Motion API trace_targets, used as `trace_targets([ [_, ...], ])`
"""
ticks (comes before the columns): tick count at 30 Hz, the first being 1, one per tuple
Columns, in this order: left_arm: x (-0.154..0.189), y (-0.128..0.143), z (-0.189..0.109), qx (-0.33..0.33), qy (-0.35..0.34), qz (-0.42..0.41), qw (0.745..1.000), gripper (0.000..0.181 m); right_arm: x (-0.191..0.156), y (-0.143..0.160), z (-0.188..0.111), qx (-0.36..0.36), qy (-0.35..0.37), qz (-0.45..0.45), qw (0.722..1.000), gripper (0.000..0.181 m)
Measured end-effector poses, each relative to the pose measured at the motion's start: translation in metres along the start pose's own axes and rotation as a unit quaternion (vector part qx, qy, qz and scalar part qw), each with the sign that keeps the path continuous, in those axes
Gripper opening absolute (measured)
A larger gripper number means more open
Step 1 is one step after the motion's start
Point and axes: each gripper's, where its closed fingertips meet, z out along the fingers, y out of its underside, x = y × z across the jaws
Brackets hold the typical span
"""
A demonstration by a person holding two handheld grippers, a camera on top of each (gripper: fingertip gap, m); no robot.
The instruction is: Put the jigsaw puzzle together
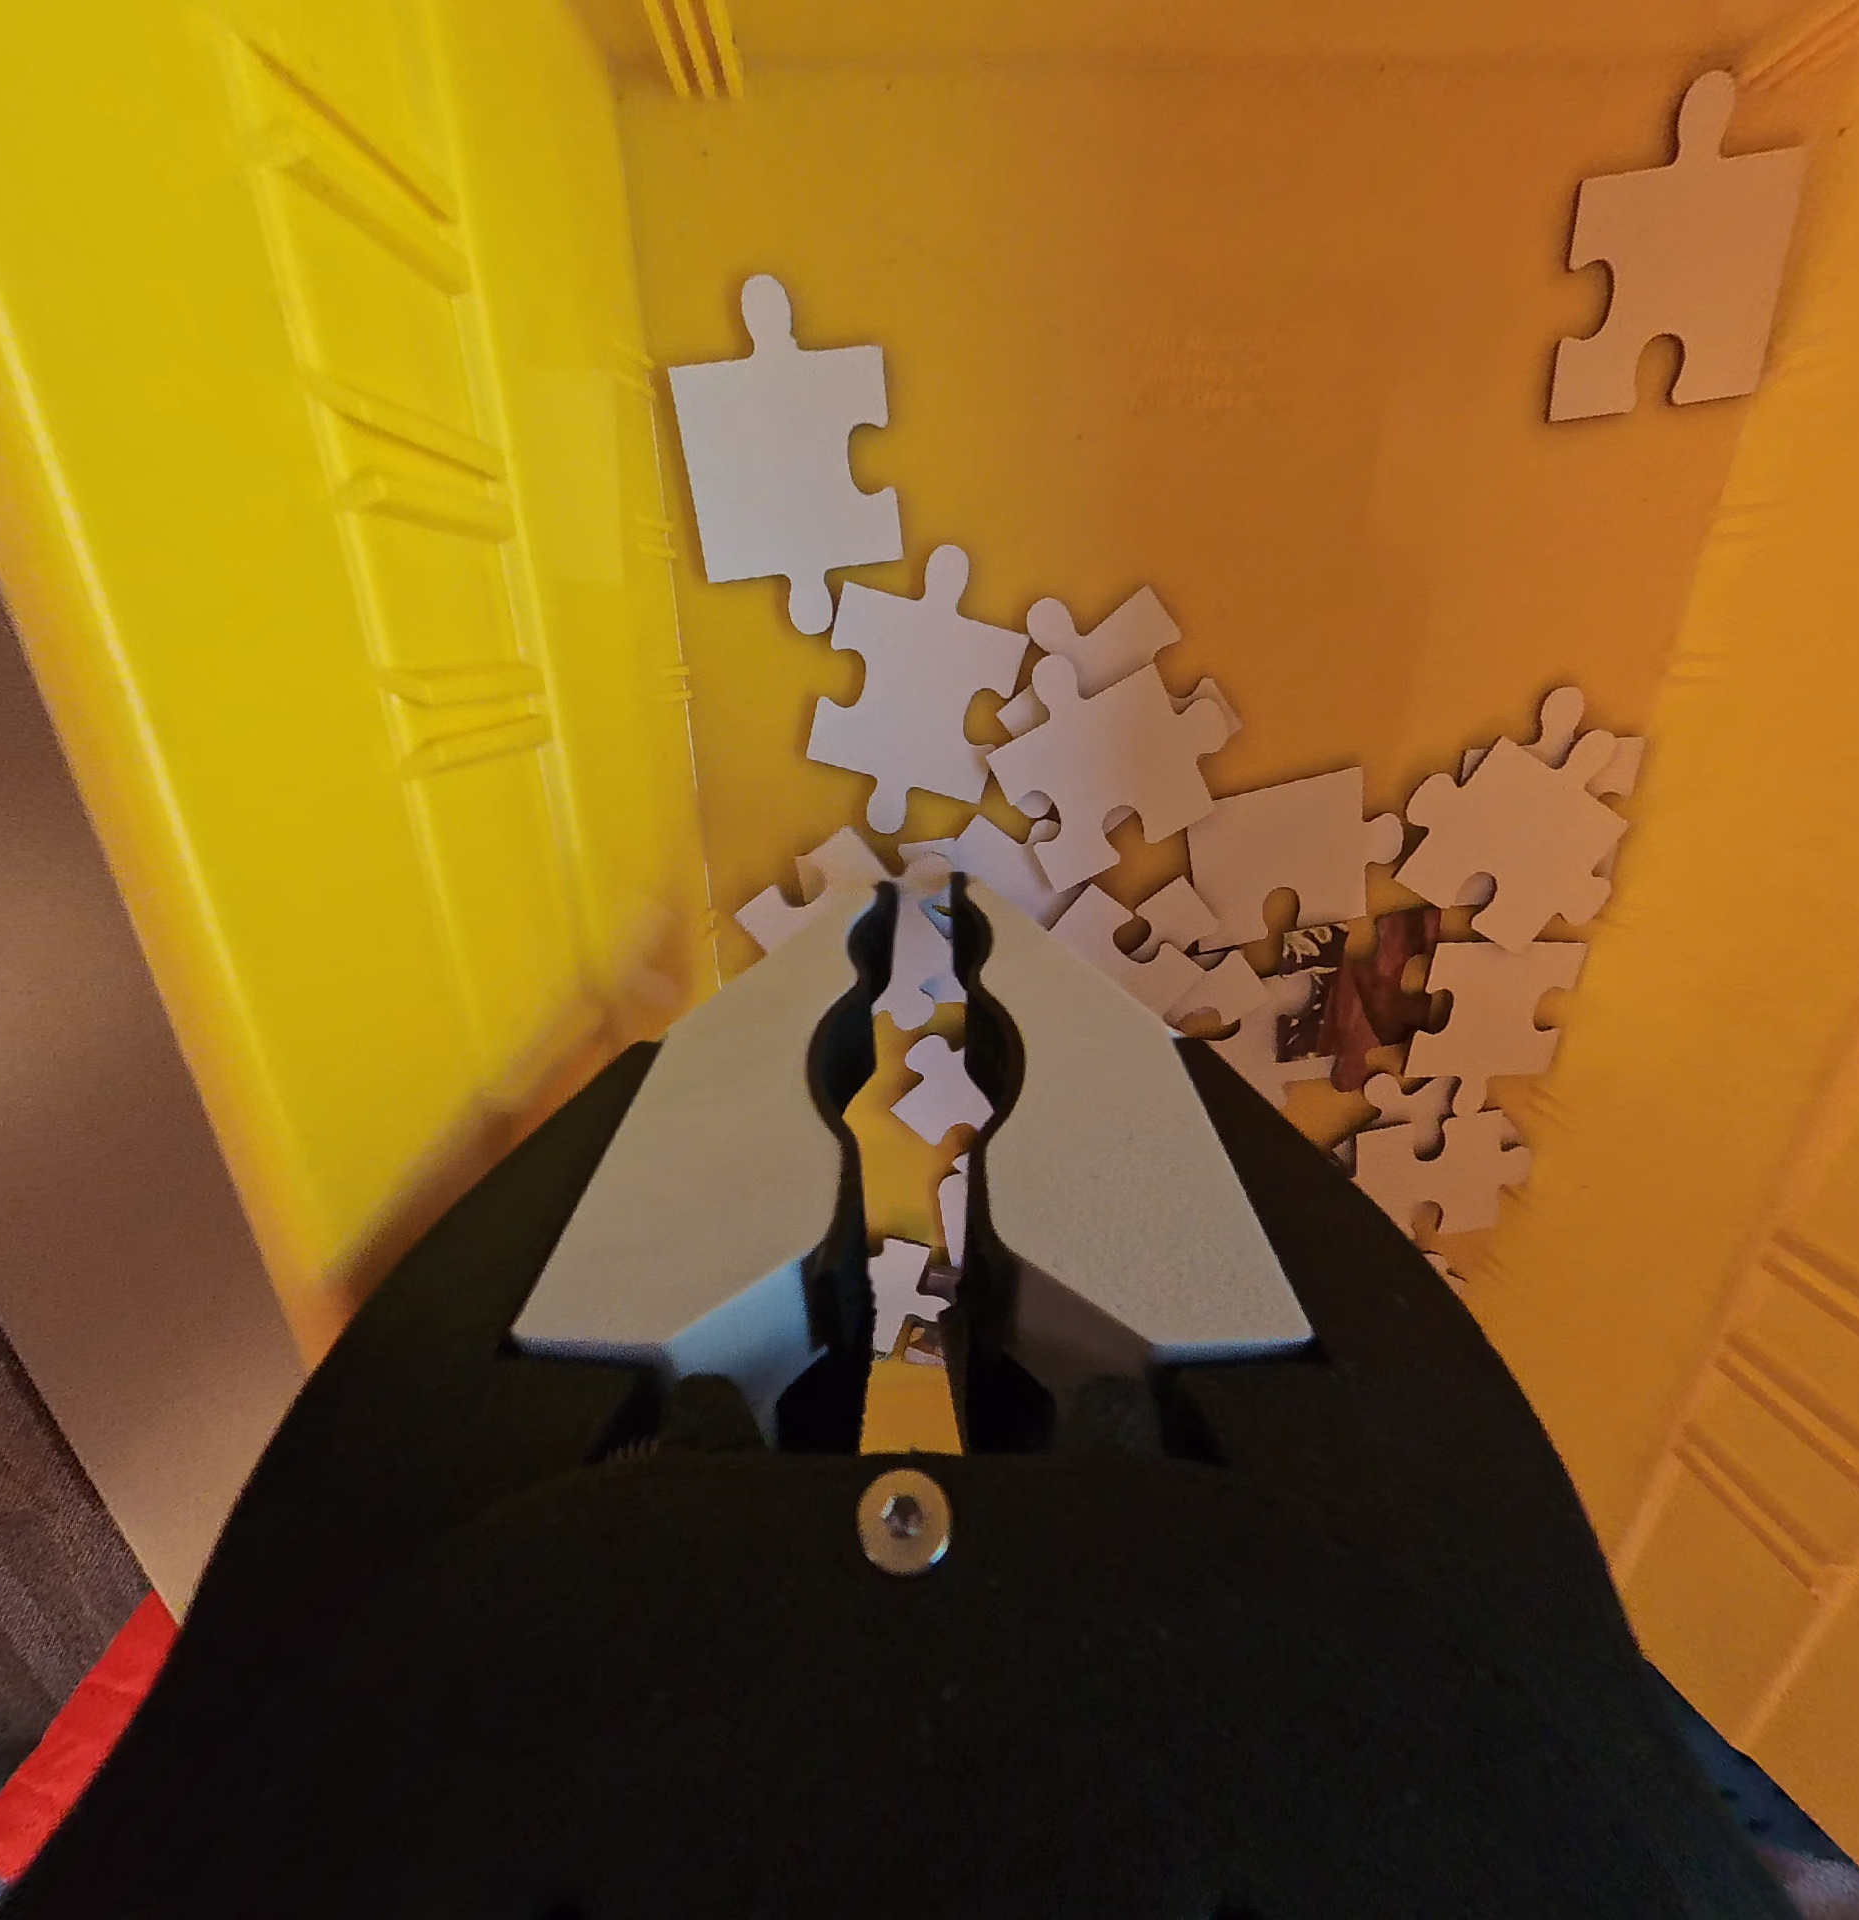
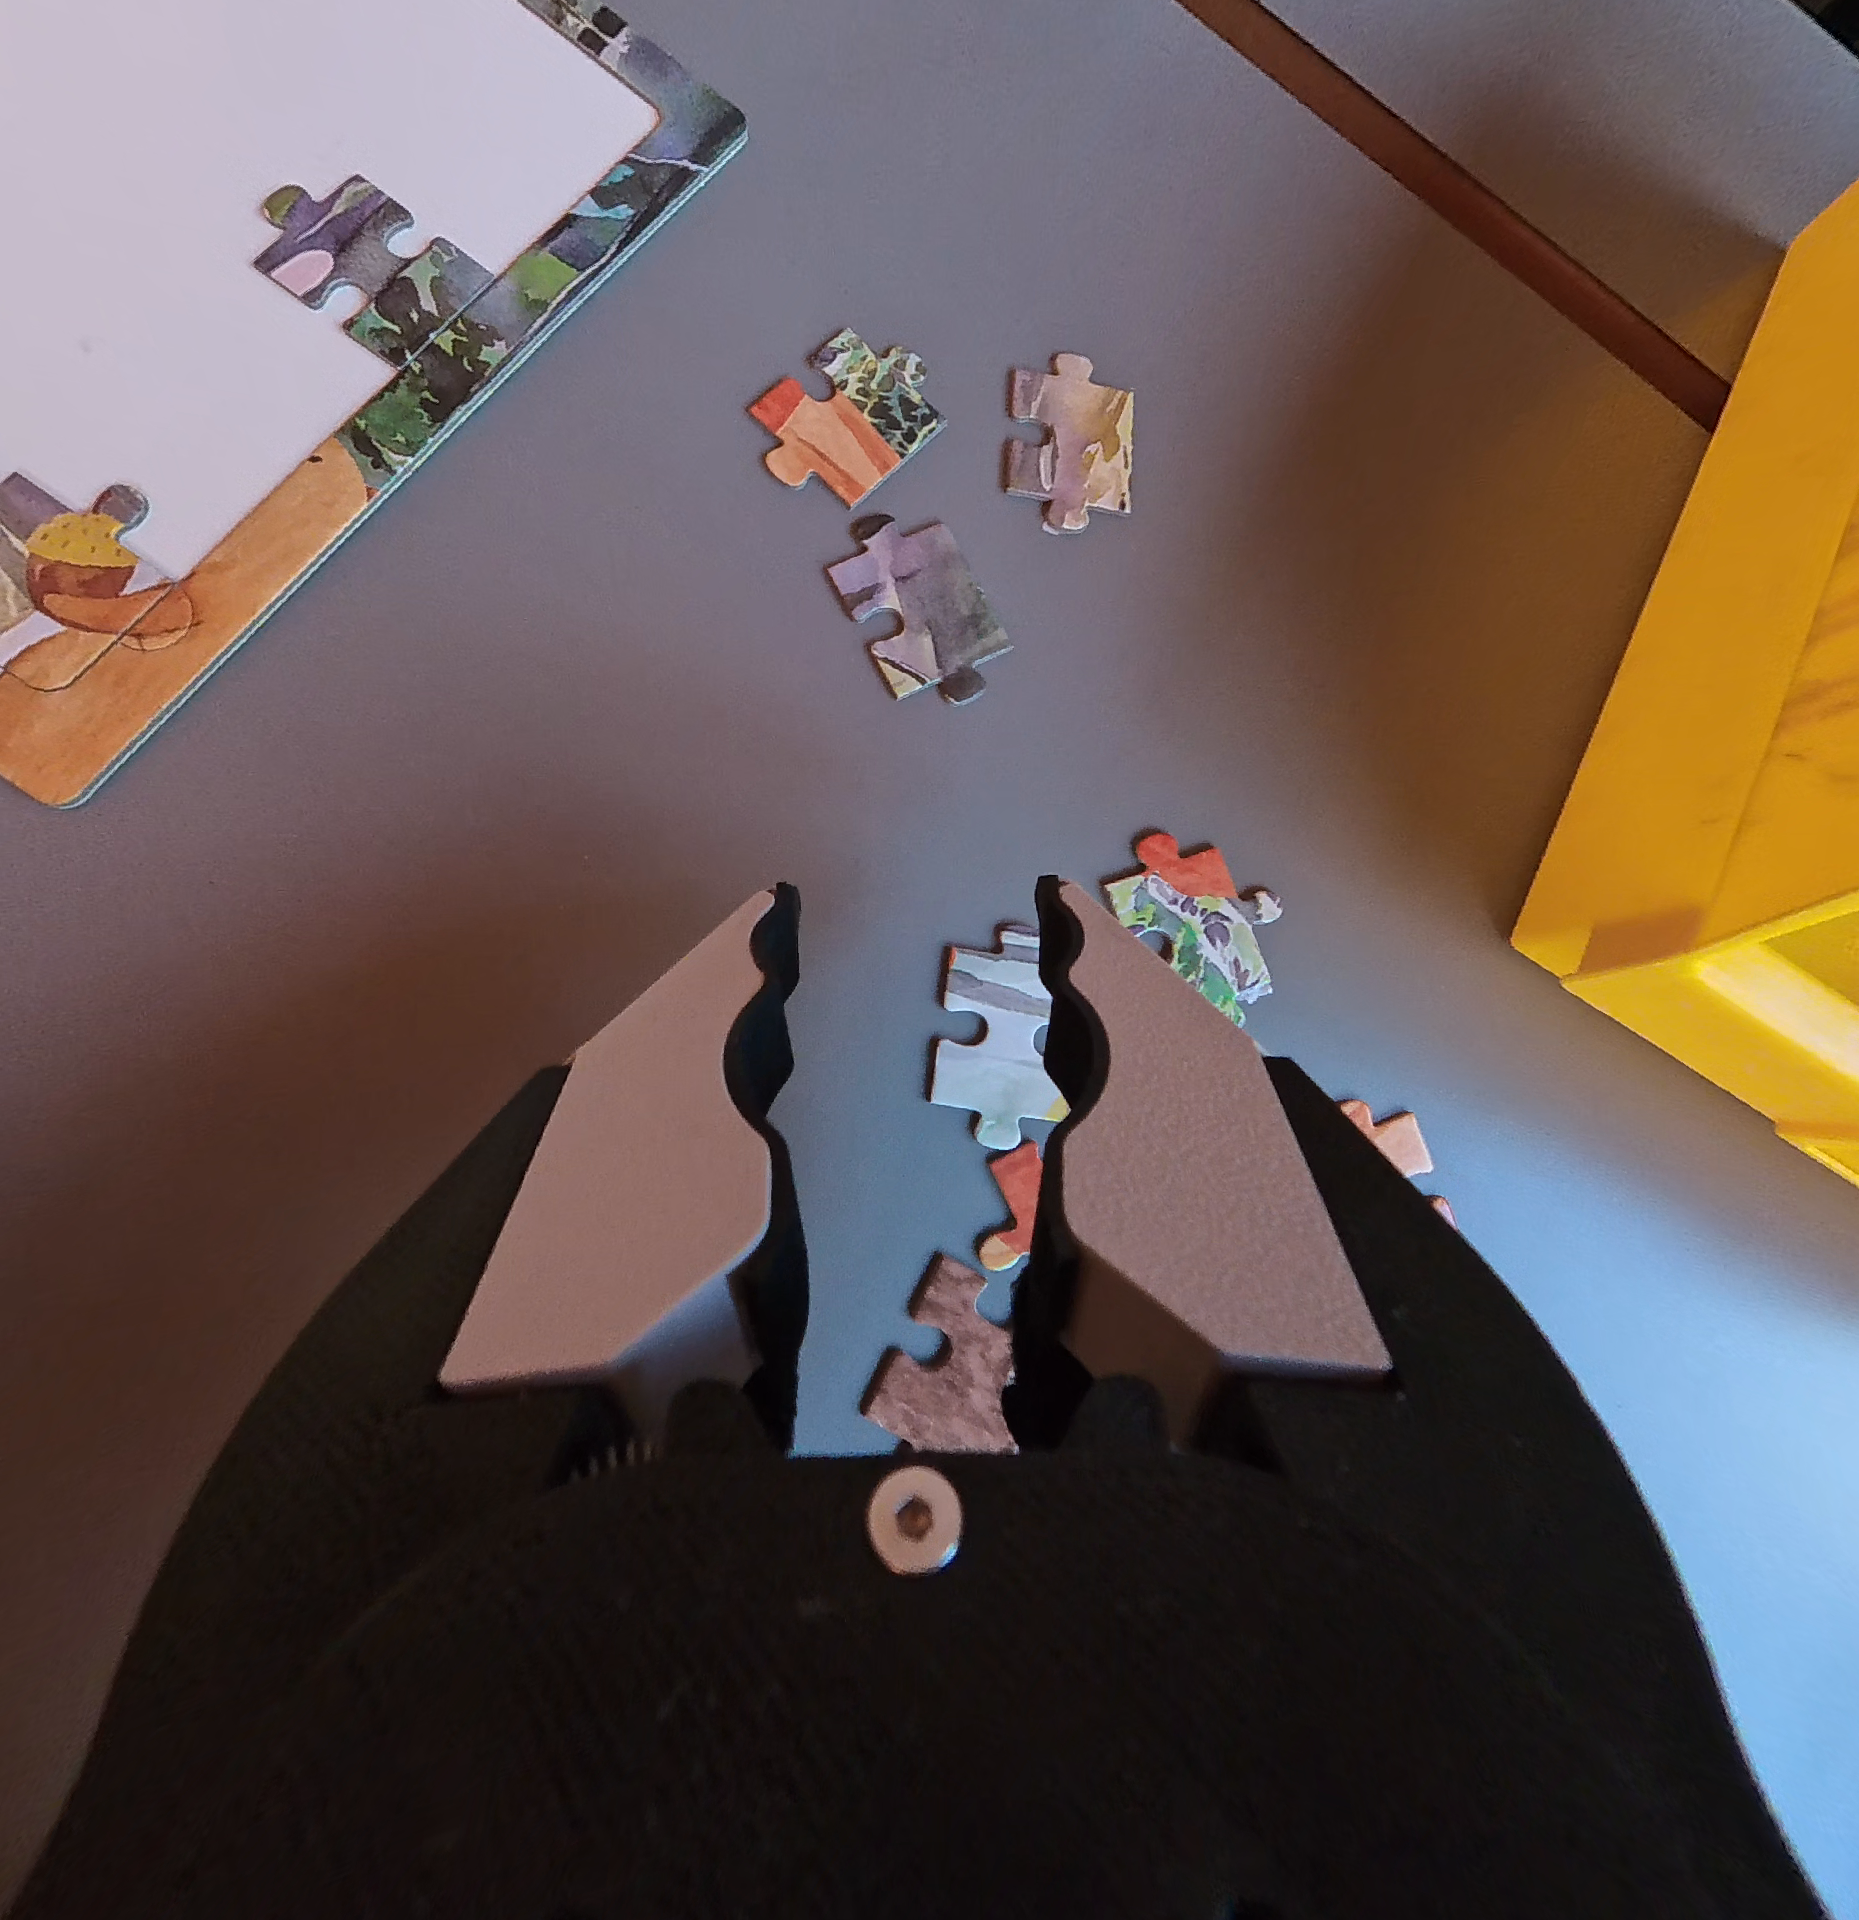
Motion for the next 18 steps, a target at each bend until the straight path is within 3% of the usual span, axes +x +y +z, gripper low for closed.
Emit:
trace_targets([
  [1, 0.002, 0.000, 0.001, -0.001, 0.006, 0.001, 1.000, 0.000, 0.000, 0.000, 0.000, 0.000, 0.000, 0.000, 1.000, 0.047],
  [9, 0.006, -0.005, -0.004, 0.017, 0.022, 0.004, 1.000, 0.000, -0.002, 0.002, 0.001, -0.006, -0.002, -0.009, 1.000, 0.046],
  [13, 0.018, -0.011, -0.005, 0.030, 0.045, 0.023, 0.998, 0.028, -0.003, 0.002, 0.002, -0.009, -0.002, -0.012, 1.000, 0.047],
  [18, 0.000, -0.004, -0.003, 0.006, -0.009, 0.006, 1.000, 0.042, -0.004, 0.003, 0.002, -0.011, -0.002, -0.016, 1.000, 0.047],
])
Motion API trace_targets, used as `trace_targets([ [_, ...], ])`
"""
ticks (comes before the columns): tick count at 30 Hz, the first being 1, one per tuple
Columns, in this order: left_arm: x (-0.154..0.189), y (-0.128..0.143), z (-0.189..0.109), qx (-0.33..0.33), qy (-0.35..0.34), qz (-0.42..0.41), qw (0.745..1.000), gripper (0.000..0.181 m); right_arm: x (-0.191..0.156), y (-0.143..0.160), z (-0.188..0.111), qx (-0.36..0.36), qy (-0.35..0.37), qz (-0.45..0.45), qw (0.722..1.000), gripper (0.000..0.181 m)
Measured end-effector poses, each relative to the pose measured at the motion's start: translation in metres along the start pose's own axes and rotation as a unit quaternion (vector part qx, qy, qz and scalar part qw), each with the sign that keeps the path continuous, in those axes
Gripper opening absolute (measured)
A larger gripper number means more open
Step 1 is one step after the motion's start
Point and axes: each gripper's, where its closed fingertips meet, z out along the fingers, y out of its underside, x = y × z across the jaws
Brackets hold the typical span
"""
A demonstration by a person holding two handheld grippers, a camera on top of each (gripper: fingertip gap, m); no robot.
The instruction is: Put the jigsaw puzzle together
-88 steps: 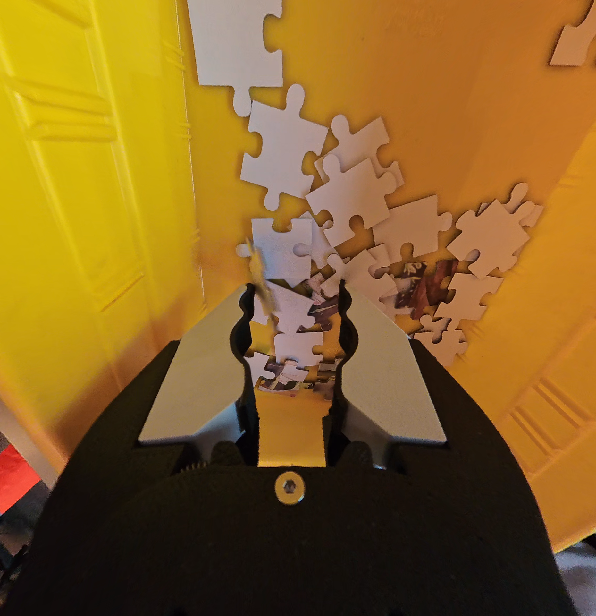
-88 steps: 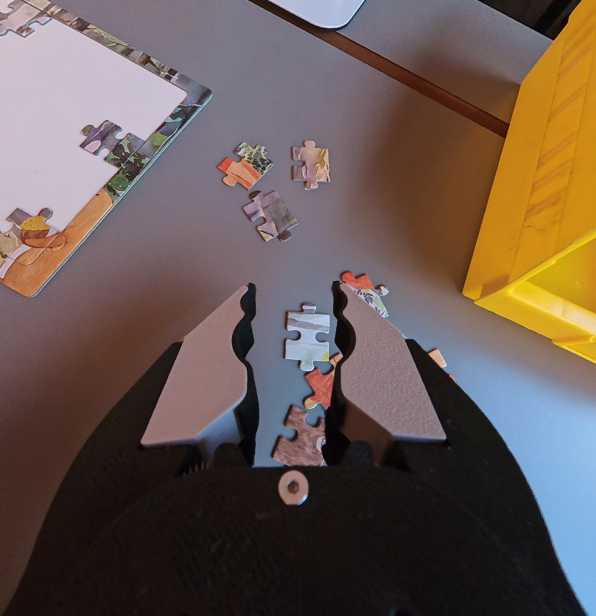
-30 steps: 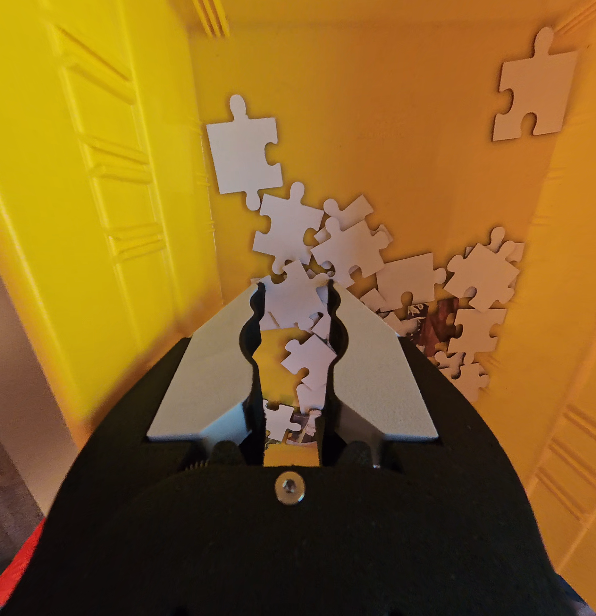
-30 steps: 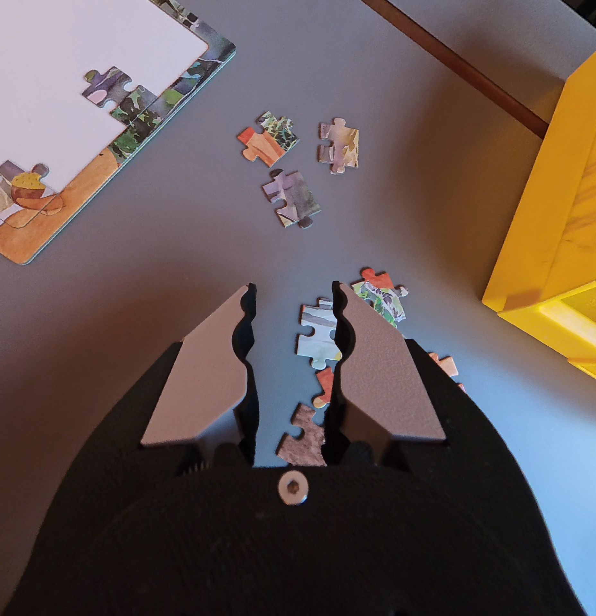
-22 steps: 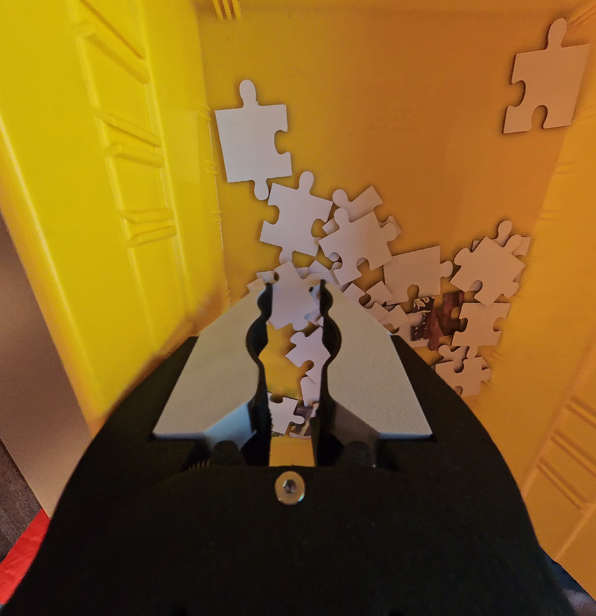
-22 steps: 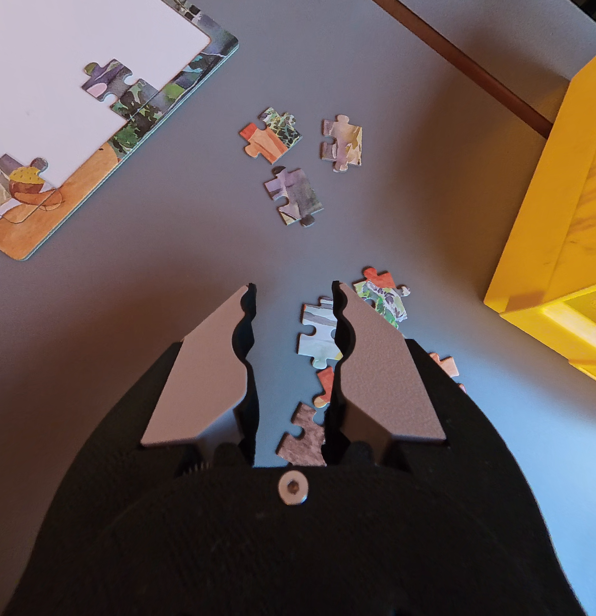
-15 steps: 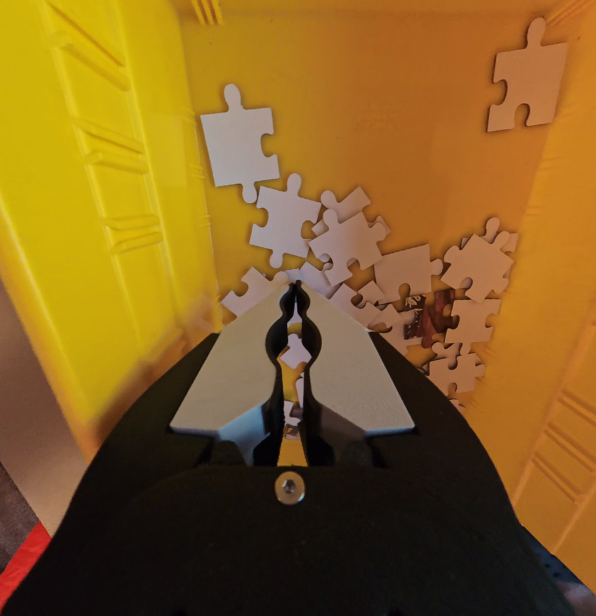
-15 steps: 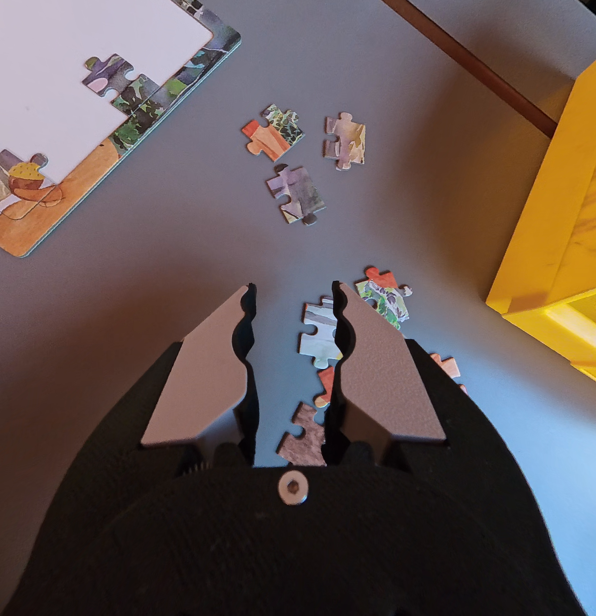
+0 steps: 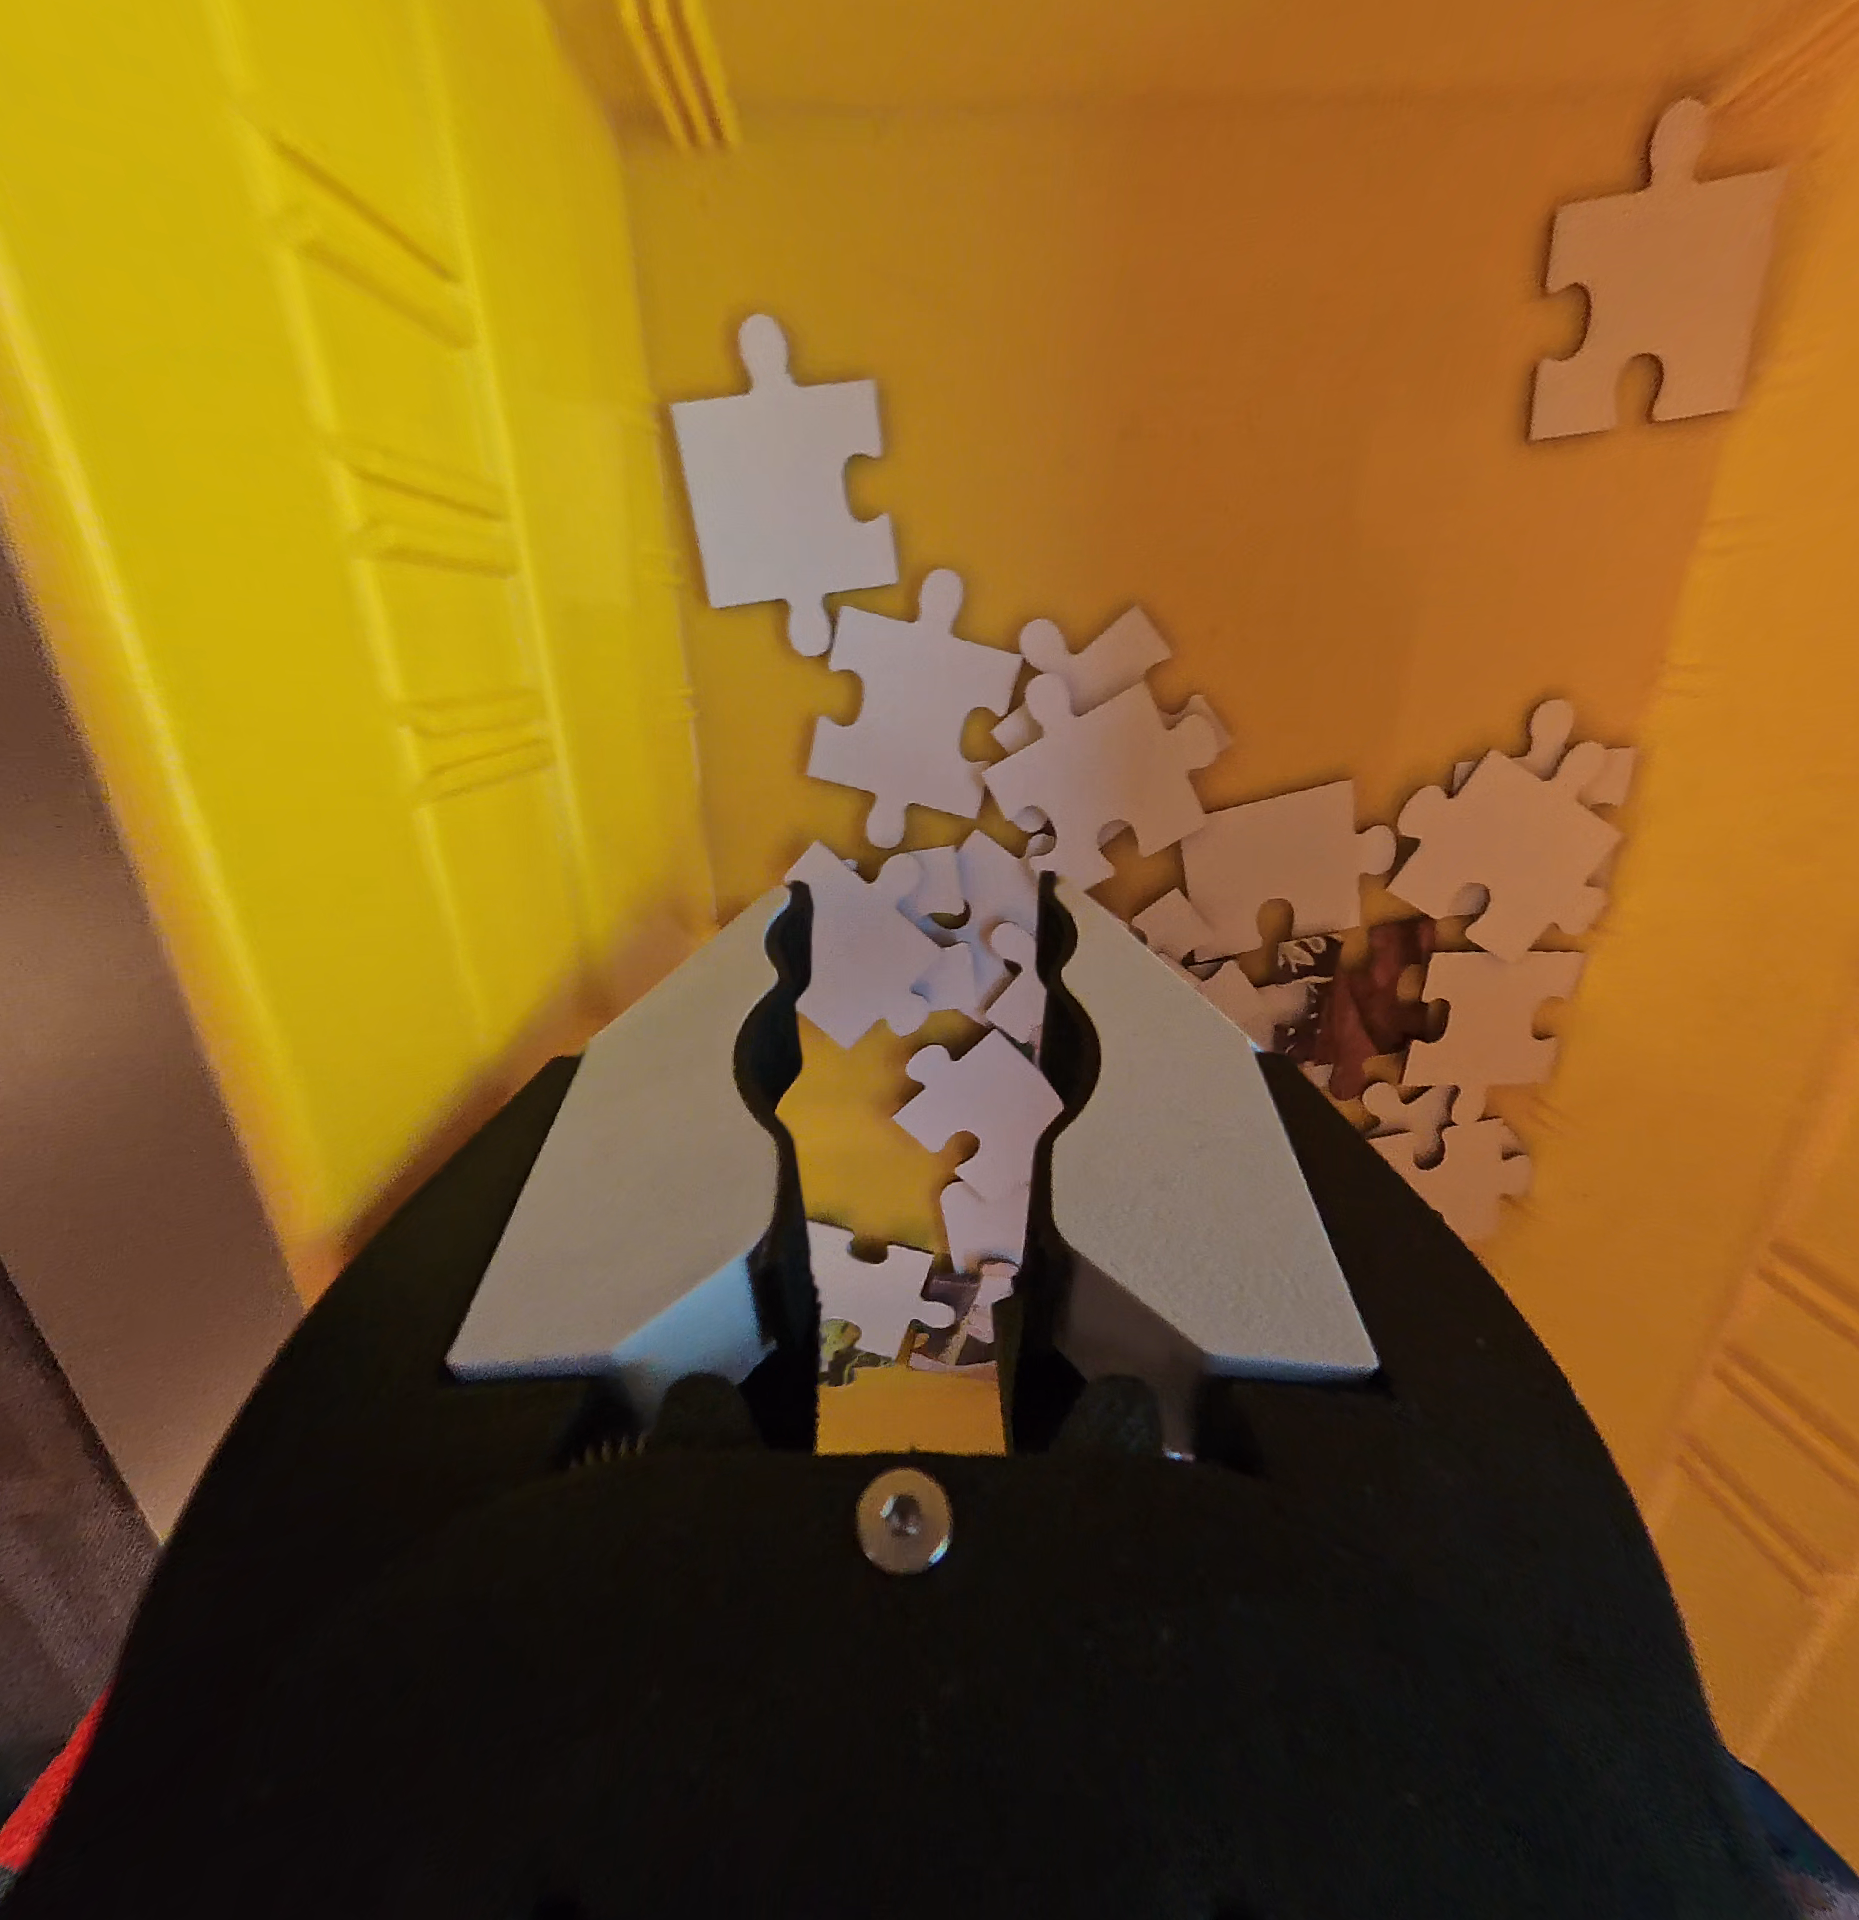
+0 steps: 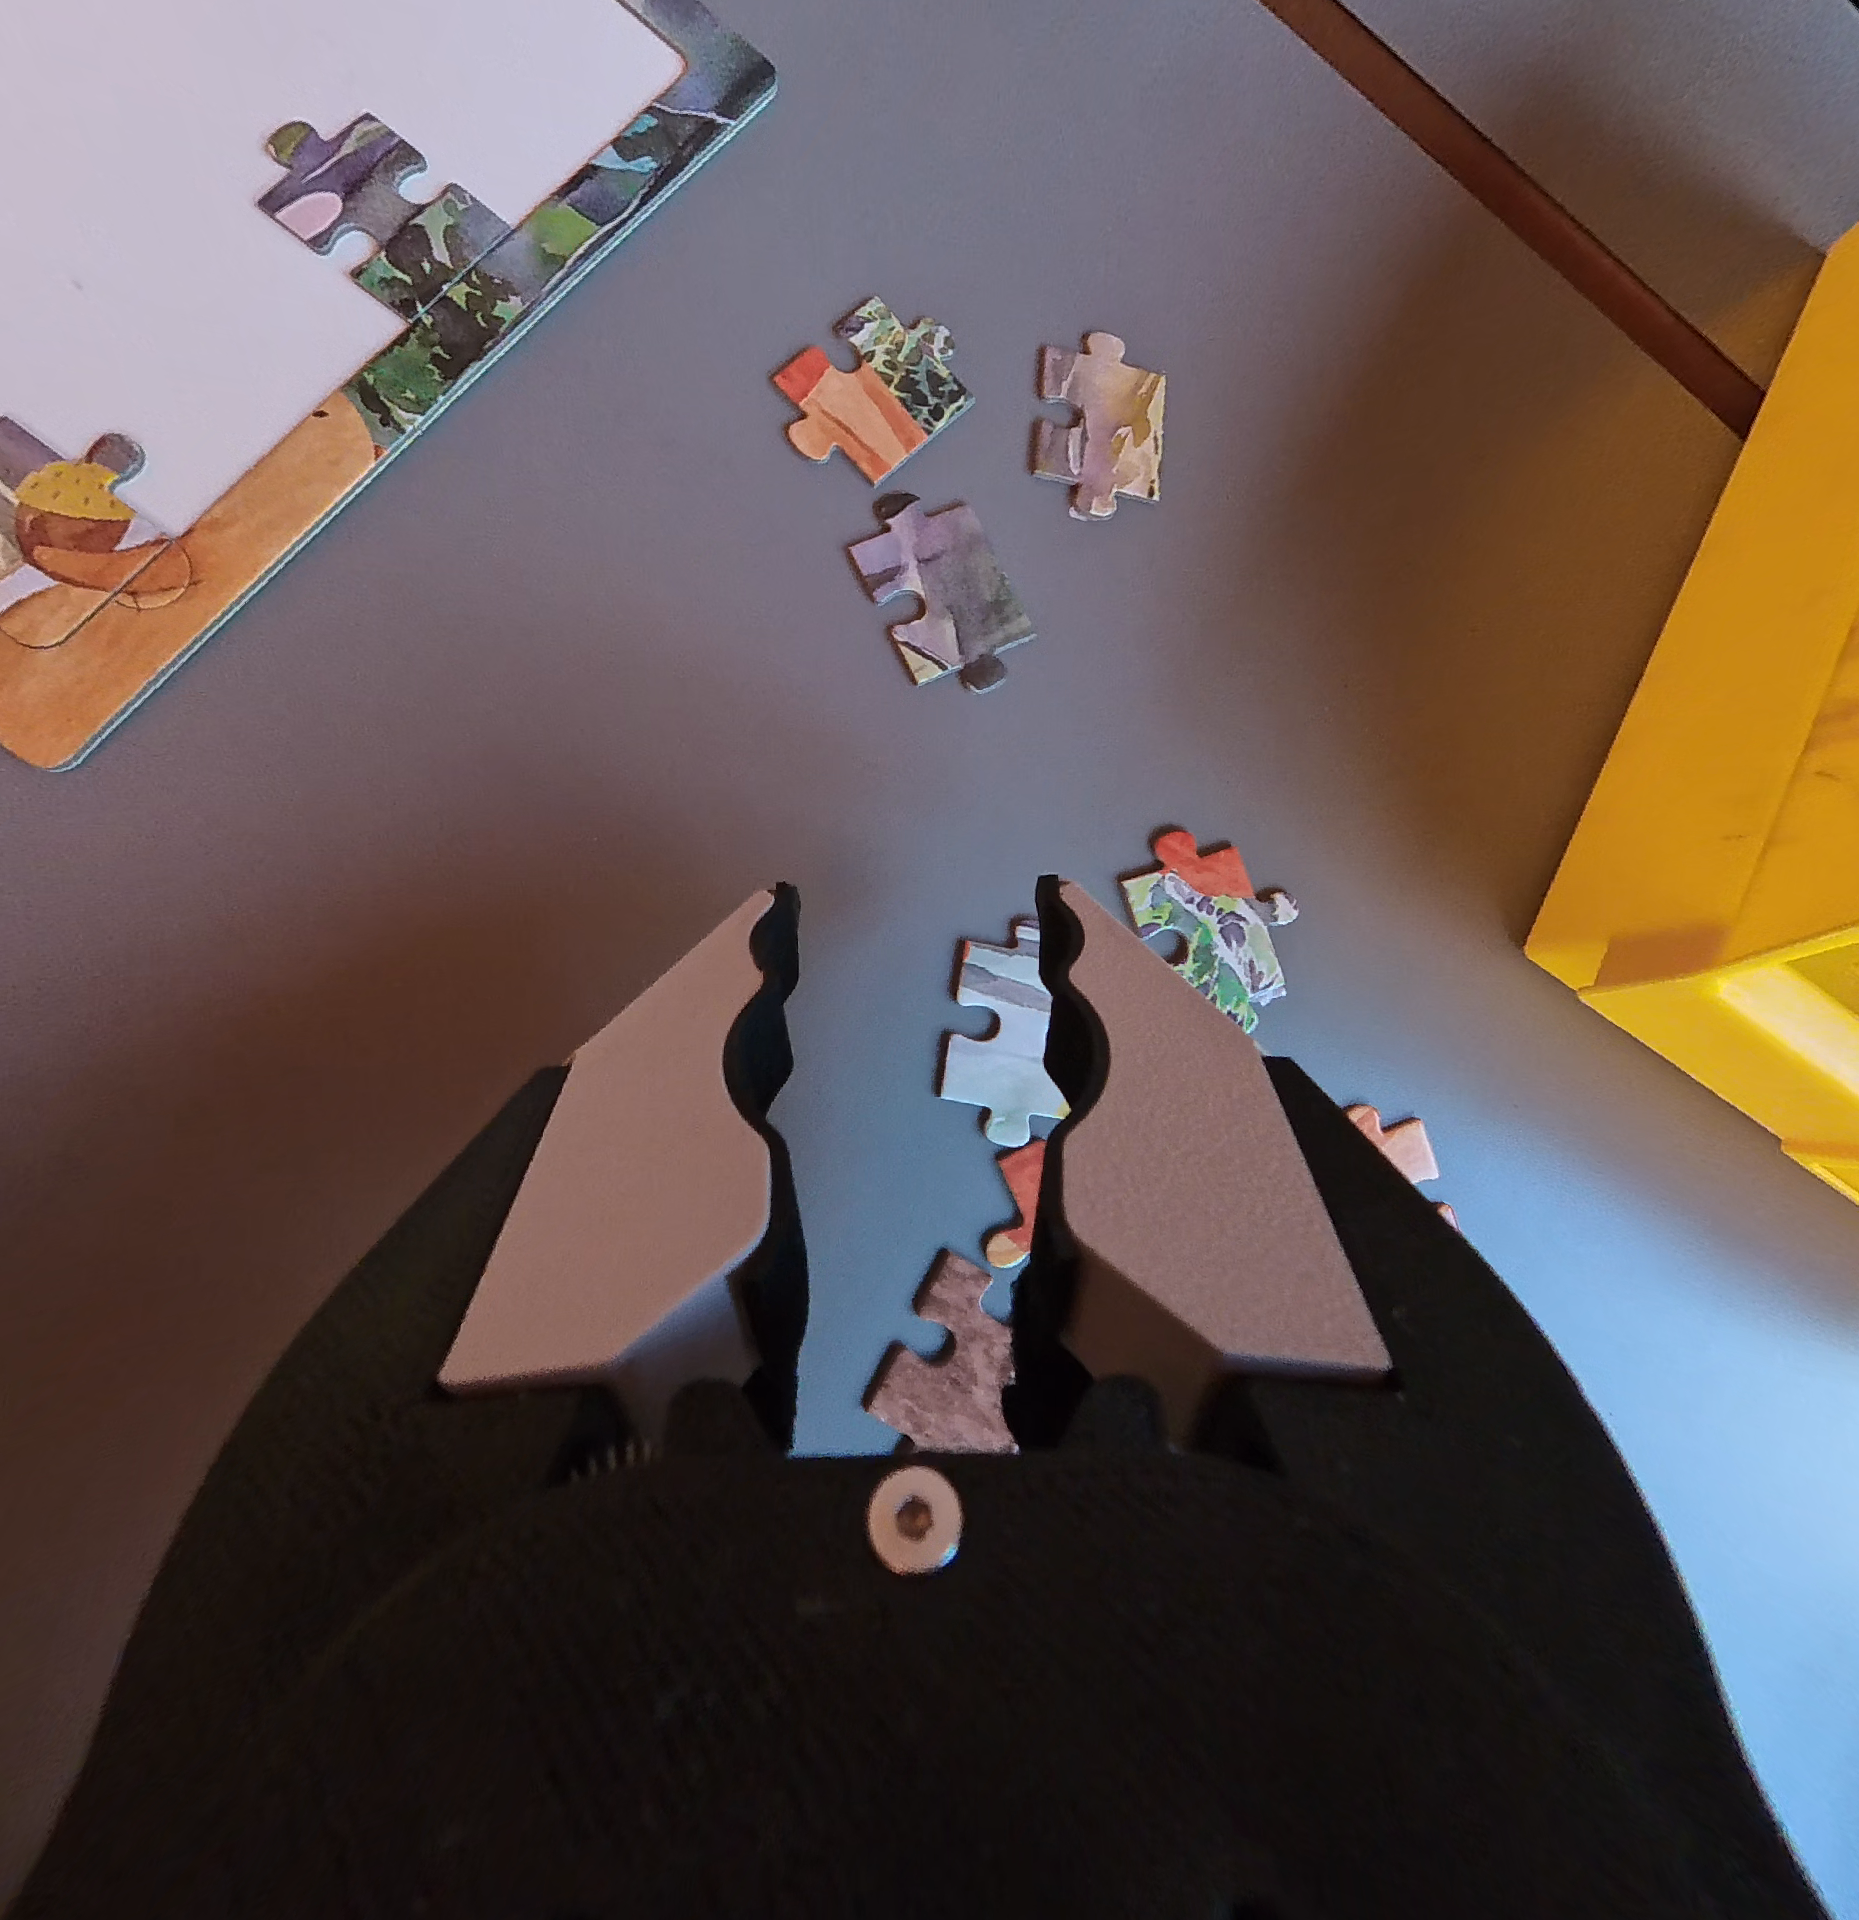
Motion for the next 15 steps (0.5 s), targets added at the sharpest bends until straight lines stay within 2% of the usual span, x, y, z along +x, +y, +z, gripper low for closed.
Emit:
trace_targets([
  [6, -0.001, 0.007, 0.000, -0.009, 0.010, 0.029, 0.999, 0.052, -0.003, 0.001, 0.001, -0.005, -0.004, -0.009, 1.000, 0.047],
  [10, -0.005, 0.016, 0.001, -0.032, -0.019, 0.065, 0.997, 0.045, -0.005, 0.002, 0.002, -0.010, -0.006, -0.016, 1.000, 0.047],
  [15, -0.007, 0.013, -0.002, -0.025, -0.015, 0.031, 0.999, 0.040, -0.007, 0.004, 0.004, -0.017, -0.009, -0.024, 1.000, 0.047],
])
